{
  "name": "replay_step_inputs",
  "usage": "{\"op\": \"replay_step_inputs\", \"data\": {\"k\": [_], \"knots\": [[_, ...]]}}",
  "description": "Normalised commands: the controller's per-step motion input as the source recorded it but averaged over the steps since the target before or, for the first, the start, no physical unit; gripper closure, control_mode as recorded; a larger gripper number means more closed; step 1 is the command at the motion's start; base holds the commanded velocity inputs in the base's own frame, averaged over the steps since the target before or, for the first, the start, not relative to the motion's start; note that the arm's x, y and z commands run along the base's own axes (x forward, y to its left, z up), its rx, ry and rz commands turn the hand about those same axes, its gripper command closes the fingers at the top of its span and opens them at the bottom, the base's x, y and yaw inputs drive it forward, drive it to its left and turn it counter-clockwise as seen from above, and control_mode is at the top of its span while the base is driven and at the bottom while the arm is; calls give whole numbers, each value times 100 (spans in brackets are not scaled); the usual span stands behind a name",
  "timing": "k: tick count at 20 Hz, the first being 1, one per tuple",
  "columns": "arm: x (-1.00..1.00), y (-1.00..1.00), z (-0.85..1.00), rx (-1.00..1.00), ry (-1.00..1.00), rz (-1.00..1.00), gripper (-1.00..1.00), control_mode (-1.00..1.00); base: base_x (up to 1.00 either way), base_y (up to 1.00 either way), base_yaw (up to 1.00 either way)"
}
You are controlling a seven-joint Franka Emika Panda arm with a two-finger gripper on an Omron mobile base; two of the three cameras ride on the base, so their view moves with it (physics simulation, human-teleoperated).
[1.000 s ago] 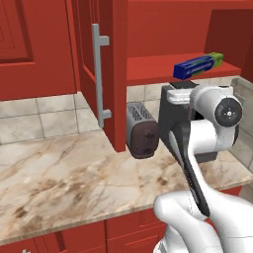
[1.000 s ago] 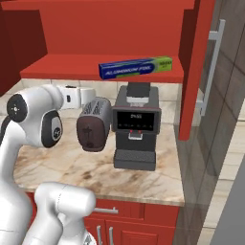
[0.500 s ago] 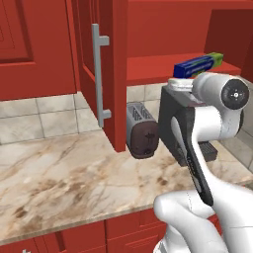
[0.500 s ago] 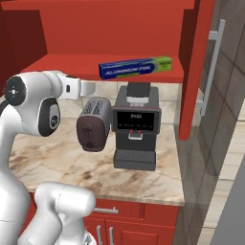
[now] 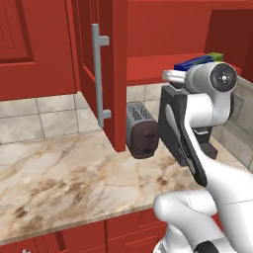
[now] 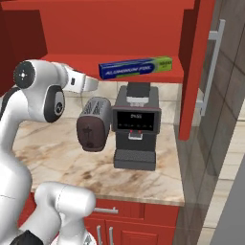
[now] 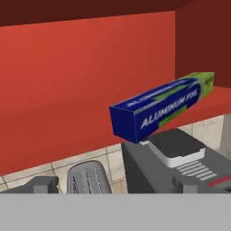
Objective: Retrieve the tupperware and aluminum foil from the cabinet and place them on the dining counter near the plate with tomato and onion to prepare for storing leftovers.
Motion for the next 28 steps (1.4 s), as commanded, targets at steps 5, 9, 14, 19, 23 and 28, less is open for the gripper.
{"op": "replay_step_inputs", "data": {"k": [5, 9, 14, 19, 23, 28], "knots": [[53, 2, 0, 6, 9, -7, -100, -100, 0, 0, 0], [47, 0, 0, 0, 3, -11, -100, -100, 0, 0, 0], [52, 0, 0, 0, 2, -8, -100, -100, 0, 0, 0], [58, 0, -9, 0, 12, -5, -100, -100, 0, 0, 0], [53, 0, -12, 0, 14, -6, -100, -100, 0, 0, 0], [38, -10, -7, 0, 7, -8, -100, -100, 0, 0, 0]]}}
